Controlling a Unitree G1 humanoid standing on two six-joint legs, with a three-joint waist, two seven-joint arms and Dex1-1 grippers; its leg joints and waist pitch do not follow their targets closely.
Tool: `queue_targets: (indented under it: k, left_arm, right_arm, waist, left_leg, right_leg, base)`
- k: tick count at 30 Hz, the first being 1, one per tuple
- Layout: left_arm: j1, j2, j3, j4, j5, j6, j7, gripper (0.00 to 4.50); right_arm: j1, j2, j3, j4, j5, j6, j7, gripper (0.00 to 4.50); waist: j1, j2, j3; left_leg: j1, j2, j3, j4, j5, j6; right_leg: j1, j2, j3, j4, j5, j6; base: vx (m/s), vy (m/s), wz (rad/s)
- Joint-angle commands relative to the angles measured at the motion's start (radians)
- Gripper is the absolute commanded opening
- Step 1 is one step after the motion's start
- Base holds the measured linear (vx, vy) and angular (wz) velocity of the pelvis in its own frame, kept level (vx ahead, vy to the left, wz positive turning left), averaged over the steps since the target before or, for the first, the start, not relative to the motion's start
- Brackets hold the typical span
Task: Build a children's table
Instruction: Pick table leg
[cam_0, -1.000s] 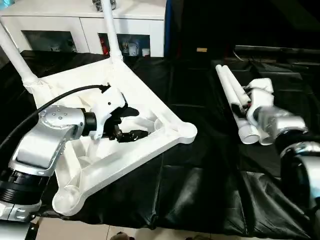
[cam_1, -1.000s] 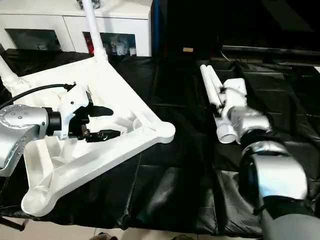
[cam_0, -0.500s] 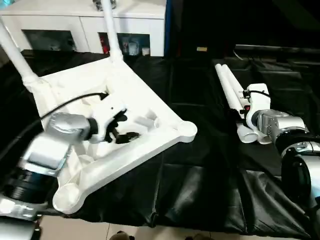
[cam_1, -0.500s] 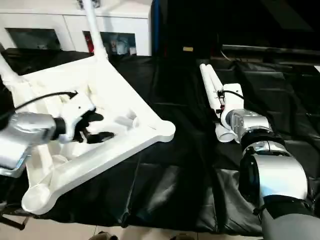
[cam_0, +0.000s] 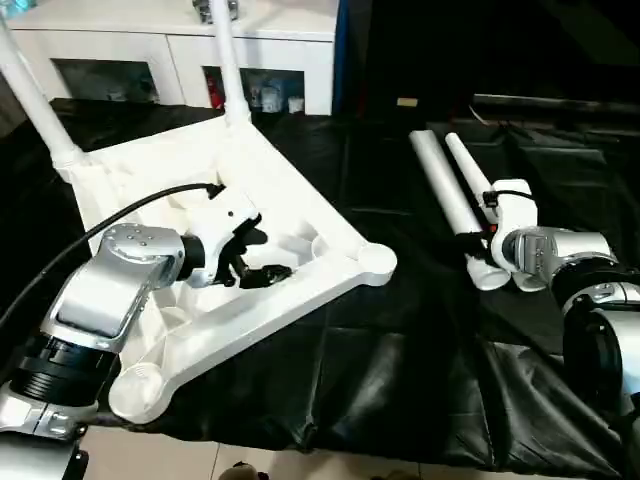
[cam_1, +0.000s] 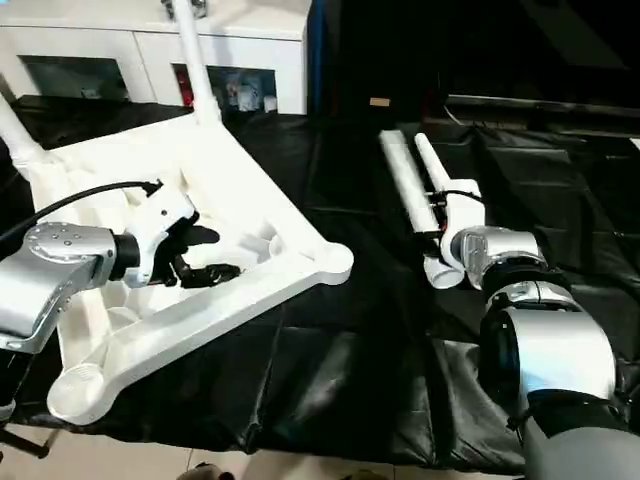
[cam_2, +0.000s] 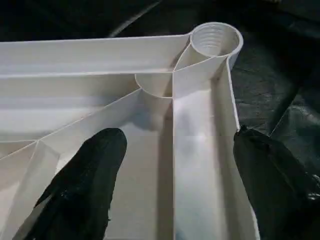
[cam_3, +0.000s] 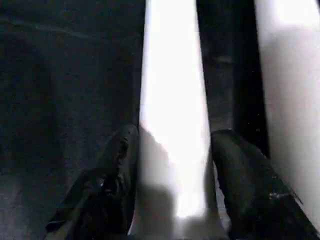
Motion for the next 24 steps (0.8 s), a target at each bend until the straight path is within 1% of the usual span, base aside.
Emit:
queue_targets:
  k: [1,2,4,5,9,10,12,13,14,15,16,17,18,19,20,21,22,23,24]
  left_arm:
    - [-0.021,0.011,0.004,-0.015,-0.007,0.007,-0.005,3.89]
    - [-0.022,0.011,0.003,-0.015,-0.007,0.008,-0.005,3.89]
    - [-0.023,0.013,0.004,-0.014,-0.012,0.006,-0.011,3.89]
    - [-0.023,0.012,0.004,-0.012,-0.012,0.004,-0.011,3.89]
    - [-0.026,0.007,0.004,0.000,-0.014,-0.007,-0.007,3.89]
    - [-0.031,-0.009,0.012,0.011,-0.018,-0.016,0.006,3.89]
    - [-0.038,-0.030,0.022,0.023,-0.018,-0.028,0.028,3.89]
    - [-0.043,-0.046,0.030,0.034,-0.018,-0.033,0.048,3.89]
    - [-0.049,-0.063,0.039,0.045,-0.017,-0.038,0.069,4.05]
    - [-0.065,-0.100,0.059,0.068,-0.021,-0.030,0.114,4.15]
    - [-0.072,-0.113,0.067,0.077,-0.022,-0.025,0.130,4.15]
    - [-0.101,-0.173,0.096,0.109,-0.042,-0.007,0.179,4.25]
    - [-0.111,-0.194,0.102,0.118,-0.052,-0.001,0.191,4.35]
    - [-0.115,-0.206,0.104,0.121,-0.057,0.002,0.196,4.35]
    - [-0.126,-0.227,0.109,0.133,-0.060,0.008,0.215,4.49]
    - [-0.132,-0.239,0.112,0.142,-0.060,0.012,0.228,4.50]
    - [-0.143,-0.257,0.117,0.157,-0.062,0.017,0.247,4.50]
    - [-0.163,-0.289,0.135,0.185,-0.071,0.033,0.277,4.50]
    - [-0.186,-0.326,0.160,0.219,-0.088,0.048,0.306,4.50]
  right_arm:
    - [0.012,0.009,0.004,0.021,-0.006,0.025,-0.003,2.20]
    - [0.013,0.009,0.001,0.019,-0.005,0.025,-0.005,1.98]
    - [0.014,0.012,-0.022,0.015,0.012,0.014,-0.018,1.92]
    - [0.013,0.013,-0.030,0.014,0.018,0.009,-0.020,1.89]
    - [0.012,0.014,-0.056,0.010,0.039,-0.003,-0.024,1.86]
    - [0.010,0.016,-0.065,0.004,0.049,-0.021,-0.020,1.86]
    - [0.007,0.019,-0.073,0.000,0.059,-0.031,-0.008,1.86]
    - [0.006,0.020,-0.076,-0.004,0.062,-0.047,-0.010,1.86]
    - [0.005,0.021,-0.077,-0.008,0.064,-0.061,-0.015,1.86]
    - [0.003,0.025,-0.083,-0.016,0.070,-0.080,-0.015,1.86]
    - [0.003,0.027,-0.087,-0.019,0.074,-0.087,-0.015,1.86]
    - [-0.001,0.046,-0.109,-0.047,0.103,-0.129,-0.002,1.86]
    - [-0.002,0.056,-0.119,-0.060,0.116,-0.142,0.007,1.86]
    - [-0.002,0.061,-0.125,-0.067,0.123,-0.149,0.014,1.86]
    - [0.001,0.071,-0.130,-0.084,0.132,-0.158,0.024,1.86]
    - [0.003,0.076,-0.132,-0.094,0.137,-0.164,0.030,1.86]
    - [0.006,0.086,-0.135,-0.112,0.146,-0.160,0.040,1.86]
    - [0.013,0.103,-0.141,-0.145,0.165,-0.159,0.063,1.86]
    - [0.028,0.125,-0.147,-0.198,0.193,-0.143,0.095,1.86]
  waist:
    - [0.003,-0.001,-0.073]
    - [0.005,-0.002,-0.072]
    - [0.007,0.000,-0.073]
    - [0.006,-0.002,-0.073]
    - [0.006,-0.003,-0.075]
    - [0.005,-0.005,-0.075]
    - [0.004,-0.005,-0.076]
    - [0.003,-0.005,-0.077]
    - [0.003,-0.004,-0.078]
    - [0.003,0.002,-0.079]
    - [0.000,0.002,-0.079]
    - [0.001,0.007,-0.081]
    - [-0.002,0.002,-0.080]
    - [0.001,0.002,-0.083]
    - [-0.002,0.003,-0.082]
    - [-0.002,0.002,-0.084]
    - [-0.002,0.002,-0.084]
    - [-0.003,0.005,-0.085]
    - [-0.005,0.013,-0.085]
  left_leg:
    - [0.014,0.007,0.008,-0.063,-0.206,-0.007]
    - [0.014,0.007,0.007,-0.063,-0.211,-0.010]
    - [0.015,0.007,0.007,-0.064,-0.213,-0.014]
    - [0.014,0.007,0.007,-0.064,-0.209,-0.015]
    - [0.012,0.006,0.007,-0.063,-0.191,-0.012]
    - [0.012,0.005,0.008,-0.063,-0.187,-0.010]
    - [0.012,0.005,0.009,-0.061,-0.182,-0.007]
    - [0.010,0.005,0.009,-0.061,-0.172,-0.004]
    - [0.010,0.005,0.009,-0.059,-0.165,-0.002]
    - [0.010,0.005,0.008,-0.059,-0.161,-0.002]
    - [0.010,0.005,0.009,-0.058,-0.157,0.000]
    - [0.010,0.003,0.010,-0.056,-0.146,0.007]
    - [0.009,0.002,0.012,-0.055,-0.152,0.011]
    - [0.011,0.003,0.010,-0.055,-0.149,0.019]
    - [0.006,0.003,0.008,-0.057,-0.141,0.027]
    - [0.008,0.004,0.009,-0.055,-0.132,0.034]
    - [0.008,0.004,0.009,-0.055,-0.132,0.034]
    - [0.009,0.003,0.008,-0.053,-0.116,0.046]
    - [0.009,0.002,0.010,-0.051,-0.117,0.049]
  right_leg:
    - [0.053,-0.045,0.030,-0.068,-0.202,-0.246]
    - [0.053,-0.045,0.031,-0.068,-0.210,-0.243]
    - [0.053,-0.046,0.031,-0.069,-0.217,-0.237]
    - [0.054,-0.045,0.031,-0.068,-0.208,-0.236]
    - [0.056,-0.045,0.031,-0.065,-0.186,-0.239]
    - [0.056,-0.045,0.031,-0.065,-0.180,-0.240]
    - [0.056,-0.044,0.032,-0.065,-0.171,-0.241]
    - [0.057,-0.045,0.032,-0.064,-0.158,-0.244]
    - [0.058,-0.045,0.032,-0.063,-0.144,-0.247]
    - [0.058,-0.045,0.032,-0.060,-0.132,-0.250]
    - [0.059,-0.043,0.032,-0.061,-0.120,-0.252]
    - [0.060,-0.043,0.032,-0.059,-0.099,-0.258]
    - [0.061,-0.041,0.033,-0.063,-0.096,-0.258]
    - [0.063,-0.044,0.032,-0.061,-0.089,-0.262]
    - [0.065,-0.043,0.030,-0.060,-0.080,-0.263]
    - [0.065,-0.044,0.030,-0.058,-0.067,-0.270]
    - [0.065,-0.044,0.030,-0.058,-0.067,-0.270]
    - [0.065,-0.041,0.029,-0.058,-0.042,-0.277]
    - [0.065,-0.039,0.030,-0.056,-0.034,-0.281]
  base:
    - [0.000,0.000,0.00]
    - [0.000,0.000,0.00]
    - [0.000,0.000,0.00]
    - [0.000,0.000,0.00]
    - [0.000,0.000,0.00]
    - [0.000,0.000,0.00]
    - [0.000,0.000,0.00]
    - [0.000,0.000,0.00]
    - [0.000,0.000,0.00]
    - [0.000,0.000,0.00]
    - [0.000,0.000,0.00]
    - [0.000,0.000,0.00]
    - [0.000,0.000,0.00]
    - [0.000,0.000,0.00]
    - [0.000,0.000,0.00]
    - [0.000,0.000,0.00]
    - [0.000,0.000,0.00]
    - [0.000,0.000,0.00]
    - [0.000,0.000,0.00]
